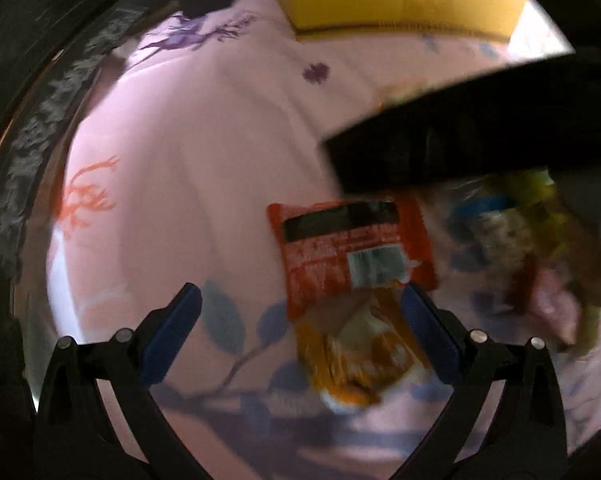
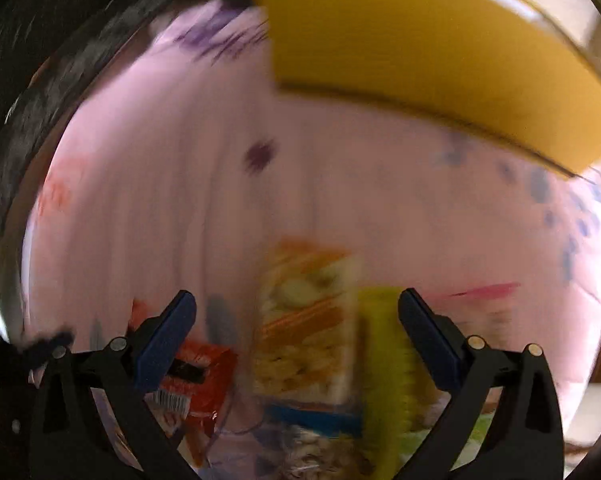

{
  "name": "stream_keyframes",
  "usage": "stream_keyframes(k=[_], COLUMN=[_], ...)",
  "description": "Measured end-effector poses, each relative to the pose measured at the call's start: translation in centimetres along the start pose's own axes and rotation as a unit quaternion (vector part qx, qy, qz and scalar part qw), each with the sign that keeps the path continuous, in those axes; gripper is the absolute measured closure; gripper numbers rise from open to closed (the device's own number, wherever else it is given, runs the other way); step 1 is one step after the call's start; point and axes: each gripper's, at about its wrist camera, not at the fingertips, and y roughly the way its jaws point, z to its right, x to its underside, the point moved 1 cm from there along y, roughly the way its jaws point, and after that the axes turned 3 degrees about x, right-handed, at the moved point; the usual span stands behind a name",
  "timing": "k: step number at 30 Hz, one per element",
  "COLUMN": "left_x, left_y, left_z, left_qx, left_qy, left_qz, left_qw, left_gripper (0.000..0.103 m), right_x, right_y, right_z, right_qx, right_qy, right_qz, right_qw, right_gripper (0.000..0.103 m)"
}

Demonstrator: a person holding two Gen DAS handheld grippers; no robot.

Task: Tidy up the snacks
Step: 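Grasp the red-orange snack pack with the left gripper while the right grasps a peanut-cracker pack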

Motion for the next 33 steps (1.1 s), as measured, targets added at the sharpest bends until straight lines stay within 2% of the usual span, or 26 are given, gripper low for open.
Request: stream_keyframes(k=[1, 2, 4, 5, 6, 9, 14, 16, 17, 18, 19, 20, 22, 24, 26, 27, 28, 29, 30, 31, 33], left_x=[0.0, -0.1, -1.0, -1.4, -1.9, -3.1, -3.8, -4.3, -4.2, -3.9, -3.8, -3.8, -4.6, -5.8, -6.9, -7.0, -7.1, -7.2, -7.1, -6.9, -7.0], left_y=[0.3, 0.4, 0.0, -0.1, 0.0, 0.3, -1.0, -2.1, -2.7, -3.6, -4.8, -5.9, -6.6, -5.9, -3.7, -3.0, -1.8, -0.6, 0.4, 1.1, 0.9], left_z=[-0.3, -0.8, -1.2, -1.4, -1.8, -2.1, -2.0, -3.0, -3.3, -3.7, -3.9, -3.9, -3.5, -3.2, -2.7, -2.3, -1.7, -1.4, -1.0, -0.7, -1.0], left_qx=[0.030, 0.056, 0.065, 0.065, 0.060, 0.071, 0.086, 0.075, 0.068, 0.061, 0.052, 0.049, 0.042, 0.055, 0.077, 0.069, 0.065, 0.072, 0.083, 0.099, 0.106], left_qy=[-0.005, -0.013, -0.005, 0.000, -0.003, -0.013, -0.010, -0.023, -0.026, -0.026, -0.022, -0.006, 0.046, 0.090, 0.152, 0.174, 0.215, 0.246, 0.268, 0.272, 0.238], left_qz=[0.010, 0.011, 0.005, 0.004, 0.000, 0.000, 0.012, 0.025, 0.033, 0.049, 0.078, 0.113, 0.140, 0.146, 0.140, 0.139, 0.131, 0.114, 0.086, 0.071, 0.061], left_qw=[0.9995, 0.9983, 0.9978, 0.9979, 0.9982, 0.9974, 0.9962, 0.9966, 0.9968, 0.9966, 0.9953, 0.9924, 0.9882, 0.9837, 0.9754, 0.9725, 0.9656, 0.9598, 0.9560, 0.9546, 0.9636], left_gripper=[0.010, 0.020, 0.053, 0.083, 0.091, 0.092, 0.093, 0.086, 0.054, 0.014, 0.008, 0.008, 0.008, 0.008, 0.008, 0.008, 0.009, 0.023, 0.051, 0.051, 0.058], right_x=[0.0, 0.0, -0.2, -0.3, -0.4, -0.4, -0.9, -0.8, -0.8, -0.9, -1.0, -0.9, -0.5, -0.2, 0.0, 0.1, 0.1, 0.3, 0.5, 0.8, 1.2], right_y=[0.1, 0.3, 0.1, 0.0, -0.2, -1.5, -5.2, -7.3, -8.2, -9.2, -9.8, -10.4, -11.9, -12.8, -13.2, -13.2, -13.3, -13.5, -13.6, -13.6, -13.6], right_z=[-0.1, -0.1, 0.4, 0.9, 1.5, 1.7, 3.8, 4.5, 5.0, 5.6, 6.1, 6.6, 8.0, 9.2, 10.0, 10.4, 10.8, 11.1, 11.4, 11.9, 12.6], right_qx=[0.012, 0.023, 0.012, -0.006, -0.021, -0.006, -0.059, -0.064, -0.062, -0.060, -0.063, -0.066, -0.065, -0.065, -0.069, -0.067, -0.062, -0.057, -0.054, -0.054, -0.053], right_qy=[-0.005, -0.012, 0.007, 0.022, 0.038, 0.029, 0.080, 0.086, 0.087, 0.092, 0.098, 0.104, 0.113, 0.121, 0.133, 0.136, 0.138, 0.139, 0.141, 0.146, 0.158], right_qz=[0.004, 0.005, -0.002, -0.013, -0.022, -0.003, 0.016, 0.036, 0.044, 0.055, 0.062, 0.069, 0.085, 0.092, 0.099, 0.100, 0.102, 0.102, 0.100, 0.098, 0.094], right_qw=[1.000, 1.000, 1.000, 1.000, 0.999, 1.000, 0.995, 0.994, 0.993, 0.992, 0.991, 0.990, 0.988, 0.986, 0.984, 0.983, 0.983, 0.983, 0.983, 0.983, 0.982], right_gripper=[0.030, 0.041, 0.055, 0.056, 0.056, 0.057, 0.057, 0.057, 0.057, 0.057, 0.057, 0.057, 0.057, 0.057, 0.057, 0.057, 0.057, 0.057, 0.057, 0.057, 0.057])
